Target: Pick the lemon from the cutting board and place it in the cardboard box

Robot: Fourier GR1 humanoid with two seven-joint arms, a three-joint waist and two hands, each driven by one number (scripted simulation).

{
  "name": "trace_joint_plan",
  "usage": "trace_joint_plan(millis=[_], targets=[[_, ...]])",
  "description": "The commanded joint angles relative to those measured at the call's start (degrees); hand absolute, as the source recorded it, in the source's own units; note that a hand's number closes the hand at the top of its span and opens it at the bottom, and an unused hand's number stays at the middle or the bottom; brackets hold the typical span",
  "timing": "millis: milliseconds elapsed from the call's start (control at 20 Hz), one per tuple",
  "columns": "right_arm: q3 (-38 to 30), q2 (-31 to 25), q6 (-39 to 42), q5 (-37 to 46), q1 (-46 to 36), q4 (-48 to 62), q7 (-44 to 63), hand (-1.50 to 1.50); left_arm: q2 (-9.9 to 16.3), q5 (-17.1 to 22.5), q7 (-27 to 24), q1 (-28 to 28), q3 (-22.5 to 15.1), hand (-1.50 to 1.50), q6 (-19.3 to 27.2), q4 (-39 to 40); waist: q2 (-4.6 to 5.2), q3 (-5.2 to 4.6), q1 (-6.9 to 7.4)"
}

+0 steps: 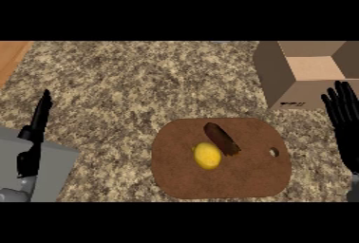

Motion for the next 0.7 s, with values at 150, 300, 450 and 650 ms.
trace_joint_plan(millis=[150,300,450,650], targets=[[16.39,2.62,0.57,10.72,-0.55,-4.39,5.34,-1.5,-7.81,-1.84,-0.8,-0.35,2.65,0.0,-18.57,-3.17,2.41,0.79,0.32],[4.22,15.95,-7.88,-2.57,-2.84,-9.24,-4.46,-1.5,-14.59,-0.61,-9.06,7.33,10.27,0.0,-26.04,-3.21,-0.44,4.93,-6.21],[17.93,-8.78,1.06,26.41,-2.69,-4.51,0.06,-1.5,-18.66,-3.62,-9.5,9.66,15.37,0.0,-36.01,-7.71,2.61,0.9,-2.87],[21.38,-14.06,0.07,37.66,-4.86,-7.17,-3.1,-1.5,-21.36,-8.71,-12.82,15.18,18.04,0.0,-44.43,-12.44,2.73,0.97,-2.93]])
